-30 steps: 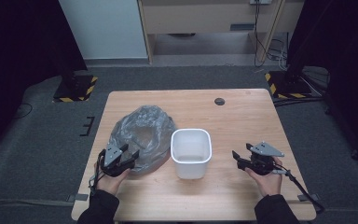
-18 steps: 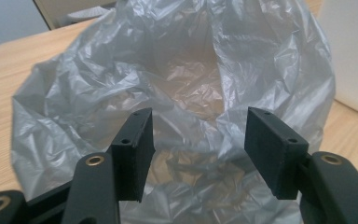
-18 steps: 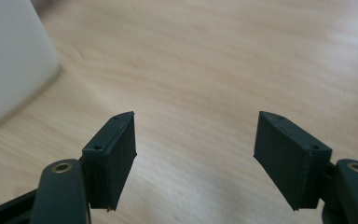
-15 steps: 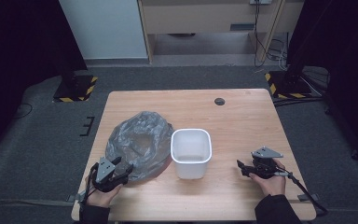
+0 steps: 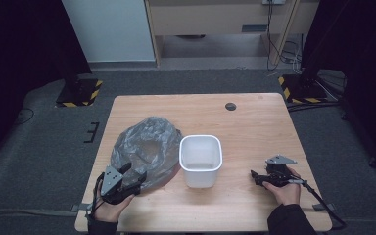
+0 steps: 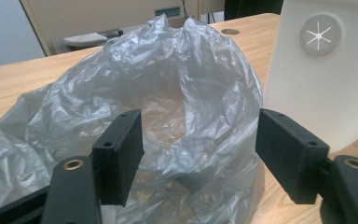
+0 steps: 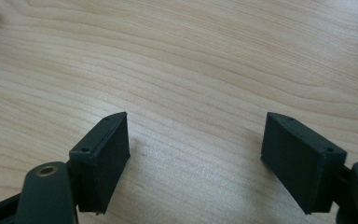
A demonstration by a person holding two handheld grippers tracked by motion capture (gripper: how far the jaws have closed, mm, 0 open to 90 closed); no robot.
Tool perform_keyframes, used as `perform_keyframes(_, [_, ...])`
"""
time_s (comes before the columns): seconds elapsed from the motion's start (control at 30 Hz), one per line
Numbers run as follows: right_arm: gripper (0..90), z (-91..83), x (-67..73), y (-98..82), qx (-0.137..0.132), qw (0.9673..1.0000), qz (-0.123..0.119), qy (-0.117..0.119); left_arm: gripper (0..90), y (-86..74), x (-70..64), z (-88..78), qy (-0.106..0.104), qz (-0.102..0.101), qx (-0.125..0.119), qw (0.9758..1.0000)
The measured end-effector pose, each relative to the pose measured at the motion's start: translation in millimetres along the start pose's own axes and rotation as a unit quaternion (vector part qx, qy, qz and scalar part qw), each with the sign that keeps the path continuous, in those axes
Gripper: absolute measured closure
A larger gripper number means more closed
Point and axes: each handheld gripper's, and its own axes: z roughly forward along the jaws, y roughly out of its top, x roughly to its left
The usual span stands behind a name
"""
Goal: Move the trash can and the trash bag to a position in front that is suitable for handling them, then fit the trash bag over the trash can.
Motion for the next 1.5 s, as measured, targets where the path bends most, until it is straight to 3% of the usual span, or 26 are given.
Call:
perform_keyframes(0.17, [16.9,1.9,1.6,-2.0,-0.007,1.0000,0.000,0.000,30.0,2.5,-6.8,5.3,-0.002,0.003,0.004,1.0000])
perform_keyframes(0.4, [5.7,4.8,1.7,-0.6,0.005,1.0000,0.003,0.000,29.6,3.8,-14.1,20.2,-0.006,0.018,0.011,0.9998])
perform_keyframes(0.5, [3.4,5.2,1.7,-0.4,0.009,1.0000,0.000,0.002,29.7,4.6,-18.3,25.3,-0.007,0.032,0.016,0.9993])
perform_keyframes(0.7, [2.6,5.2,2.3,-0.4,0.011,0.9999,0.000,0.004,35.2,5.7,-21.1,33.1,-0.007,0.039,0.022,0.9990])
perform_keyframes(0.83, [2.6,5.3,2.2,-0.4,0.011,0.9999,0.000,0.004,40.3,0.6,-21.9,44.5,-0.012,0.044,0.050,0.9977])
perform_keyframes(0.93, [2.6,5.3,2.3,-0.4,0.011,0.9999,0.000,0.004,48.1,1.7,-19.9,47.5,-0.008,0.050,0.054,0.9972])
perform_keyframes(1.27, [2.6,5.1,2.6,-0.6,0.011,0.9999,0.002,0.004,79.8,5.8,-10.5,50.8,-0.006,0.030,0.069,0.9971])
perform_keyframes(1.37, [2.6,5.2,2.4,-0.6,0.011,0.9999,0.000,0.004,86.7,9.8,-5.5,47.0,-0.002,0.021,0.060,0.9980])
perform_keyframes(1.5, [2.6,5.2,2.4,-0.6,0.011,0.9999,0.000,0.004,89.2,16.4,-0.9,40.2,0.005,0.016,0.037,0.9992])
